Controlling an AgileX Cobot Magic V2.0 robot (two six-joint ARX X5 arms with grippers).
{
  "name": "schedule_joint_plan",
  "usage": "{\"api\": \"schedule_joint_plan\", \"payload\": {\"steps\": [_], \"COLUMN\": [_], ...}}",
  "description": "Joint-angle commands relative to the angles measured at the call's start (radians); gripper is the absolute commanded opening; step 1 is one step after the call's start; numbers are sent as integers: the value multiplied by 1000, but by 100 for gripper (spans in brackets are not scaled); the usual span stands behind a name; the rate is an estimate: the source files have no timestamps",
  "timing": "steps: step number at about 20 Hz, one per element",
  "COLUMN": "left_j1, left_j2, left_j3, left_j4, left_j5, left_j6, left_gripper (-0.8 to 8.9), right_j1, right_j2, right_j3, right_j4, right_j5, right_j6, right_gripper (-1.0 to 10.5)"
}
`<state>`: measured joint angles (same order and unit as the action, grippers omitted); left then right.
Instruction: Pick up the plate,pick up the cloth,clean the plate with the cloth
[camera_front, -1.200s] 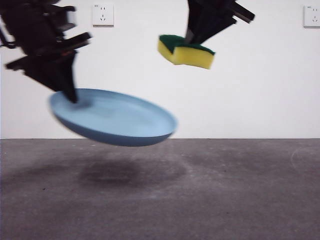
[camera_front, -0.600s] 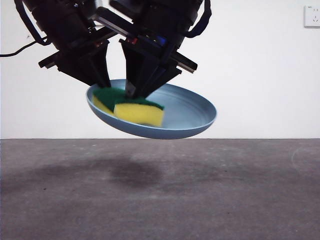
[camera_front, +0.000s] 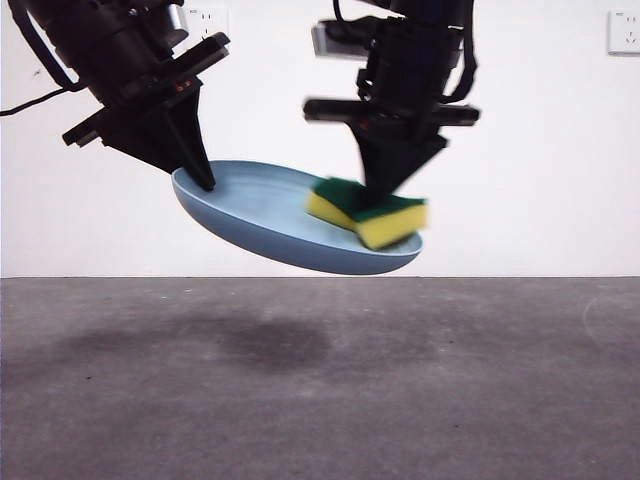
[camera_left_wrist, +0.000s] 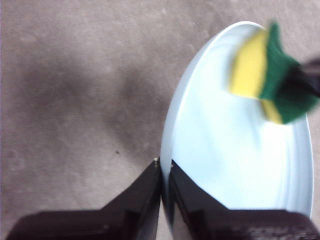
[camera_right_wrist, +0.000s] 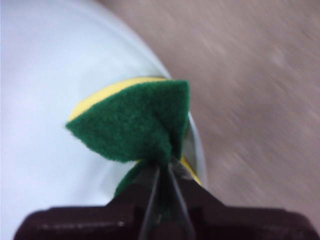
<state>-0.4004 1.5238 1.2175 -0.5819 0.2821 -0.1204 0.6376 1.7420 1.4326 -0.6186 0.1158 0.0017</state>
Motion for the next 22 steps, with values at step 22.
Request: {"api": "schedule_joint_plan", "payload": {"steps": [22], "left_j1": [-47], "left_j2": [0], "left_j3": [-5], "left_j4": [58], "left_j5": [61], "left_j6": [-50], "left_gripper": [-8], "right_j1": [32], "right_j2": [-9], "right_j3": [-3], "right_j4": [3], "right_j5": [283], "right_j6": [-29], "right_gripper": [-12]}}
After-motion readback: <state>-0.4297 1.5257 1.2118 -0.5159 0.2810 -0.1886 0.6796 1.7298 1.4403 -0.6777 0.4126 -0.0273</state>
